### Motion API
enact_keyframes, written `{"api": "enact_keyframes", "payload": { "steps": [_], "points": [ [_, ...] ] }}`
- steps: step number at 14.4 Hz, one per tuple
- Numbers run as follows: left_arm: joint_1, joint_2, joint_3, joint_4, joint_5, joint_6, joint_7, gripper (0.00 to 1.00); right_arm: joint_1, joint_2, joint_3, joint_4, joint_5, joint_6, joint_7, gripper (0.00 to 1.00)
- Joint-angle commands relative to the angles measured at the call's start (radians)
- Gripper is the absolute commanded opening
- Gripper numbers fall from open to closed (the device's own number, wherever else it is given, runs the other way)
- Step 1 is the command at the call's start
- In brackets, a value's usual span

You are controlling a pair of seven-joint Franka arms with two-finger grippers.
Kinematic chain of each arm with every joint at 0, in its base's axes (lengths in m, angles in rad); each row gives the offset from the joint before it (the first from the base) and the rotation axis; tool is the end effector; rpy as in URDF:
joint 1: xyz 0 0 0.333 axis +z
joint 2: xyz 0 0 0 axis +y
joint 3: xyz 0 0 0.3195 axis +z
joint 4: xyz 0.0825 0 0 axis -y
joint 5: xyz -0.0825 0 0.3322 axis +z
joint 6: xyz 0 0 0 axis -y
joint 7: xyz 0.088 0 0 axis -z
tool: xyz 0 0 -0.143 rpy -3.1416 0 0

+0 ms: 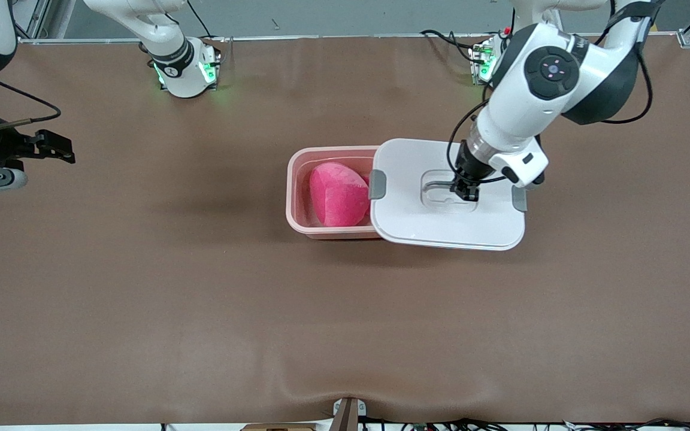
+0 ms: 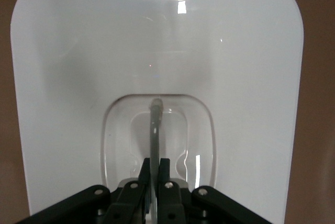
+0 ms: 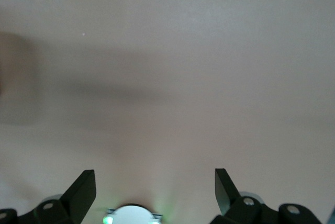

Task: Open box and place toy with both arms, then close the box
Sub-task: 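Lower the white lid onto the box with the left gripper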

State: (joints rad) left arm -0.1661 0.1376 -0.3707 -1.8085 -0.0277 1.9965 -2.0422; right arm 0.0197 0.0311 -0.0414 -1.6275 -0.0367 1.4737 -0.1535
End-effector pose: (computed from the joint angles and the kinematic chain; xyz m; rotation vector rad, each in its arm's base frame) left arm 0.4830 -0.2810 0.4599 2.2189 2.1106 -0.0853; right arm 0.4905 -0.0159 0.5462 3.0995 0.2041 -0.2920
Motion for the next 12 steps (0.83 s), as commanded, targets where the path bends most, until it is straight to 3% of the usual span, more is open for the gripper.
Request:
{"api": "enact_keyframes", "payload": {
  "steps": [1, 4, 12],
  "points": [
    [-0.058, 0.068, -0.002, 0.080, 0.045, -0.005, -0.096, 0.00, -0.017, -0.075, 0.017, -0.101, 0.055, 0.057, 0.084, 1.00],
    [-0.098, 0.106, -0.002, 0.112, 0.048, -0.005, -0.130, 0.00, -0.018, -0.146, 0.015, -0.205, 0.055, 0.138, 0.085, 1.00],
    [-0.202, 0.194, -0.002, 0.147, 0.152, 0.024, -0.311, 0.00, -0.035, -0.114, 0.020, -0.086, 0.055, 0.051, 0.204, 1.00]
  ]
}}
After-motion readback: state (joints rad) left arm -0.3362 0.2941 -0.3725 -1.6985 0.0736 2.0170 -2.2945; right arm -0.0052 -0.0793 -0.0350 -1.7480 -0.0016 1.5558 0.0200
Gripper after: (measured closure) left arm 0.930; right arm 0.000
